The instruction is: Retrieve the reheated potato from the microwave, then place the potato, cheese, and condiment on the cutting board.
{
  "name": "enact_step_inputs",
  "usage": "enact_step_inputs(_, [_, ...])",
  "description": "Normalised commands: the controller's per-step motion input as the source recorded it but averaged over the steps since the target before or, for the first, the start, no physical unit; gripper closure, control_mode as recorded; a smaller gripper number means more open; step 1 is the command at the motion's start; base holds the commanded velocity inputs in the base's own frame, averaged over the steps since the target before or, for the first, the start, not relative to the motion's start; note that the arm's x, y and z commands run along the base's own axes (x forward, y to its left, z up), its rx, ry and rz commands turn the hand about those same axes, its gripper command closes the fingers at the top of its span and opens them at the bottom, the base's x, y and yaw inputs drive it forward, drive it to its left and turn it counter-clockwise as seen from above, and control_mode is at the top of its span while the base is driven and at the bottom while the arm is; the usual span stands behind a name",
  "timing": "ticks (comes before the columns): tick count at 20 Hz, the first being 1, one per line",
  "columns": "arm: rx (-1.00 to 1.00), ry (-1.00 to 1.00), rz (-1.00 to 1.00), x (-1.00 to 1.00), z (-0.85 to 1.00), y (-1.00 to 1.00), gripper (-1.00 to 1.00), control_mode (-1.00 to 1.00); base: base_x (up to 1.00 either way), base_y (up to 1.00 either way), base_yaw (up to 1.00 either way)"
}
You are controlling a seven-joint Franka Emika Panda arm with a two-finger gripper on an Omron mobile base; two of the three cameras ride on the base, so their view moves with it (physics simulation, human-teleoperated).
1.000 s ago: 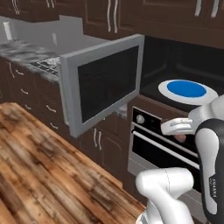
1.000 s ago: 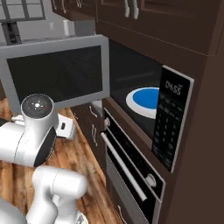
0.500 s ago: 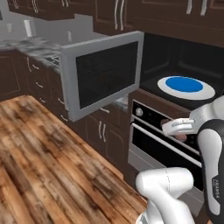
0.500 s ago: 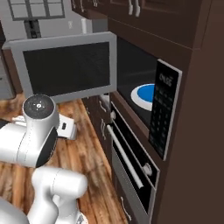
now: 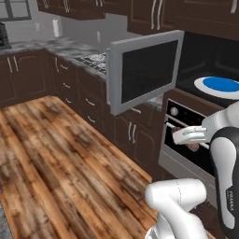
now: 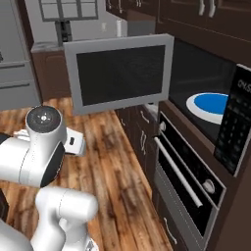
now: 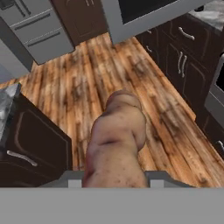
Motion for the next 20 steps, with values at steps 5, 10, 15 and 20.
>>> enact_step_inputs(5, [0.0, 0.0, 0.0, 0.0, 0.0, 0.0, 1.0, 1.0, -0.08, 0.77, 0.13])
enact_step_inputs(10, [0.0, 0.0, 0.0, 0.0, 0.0, 0.0, 1.0, 1.0, 0.25, 0.53, 0.16])
enact_step_inputs(15, [0.0, 0.0, 0.0, 0.0, 0.0, 0.0, 1.0, 1.0, 0.45, 0.3, 0.31])
enact_step_inputs(20, [0.0, 0.0, 0.0, 0.0, 0.0, 0.0, 1.0, 1.0, 0.49, 0.42, 0.24])
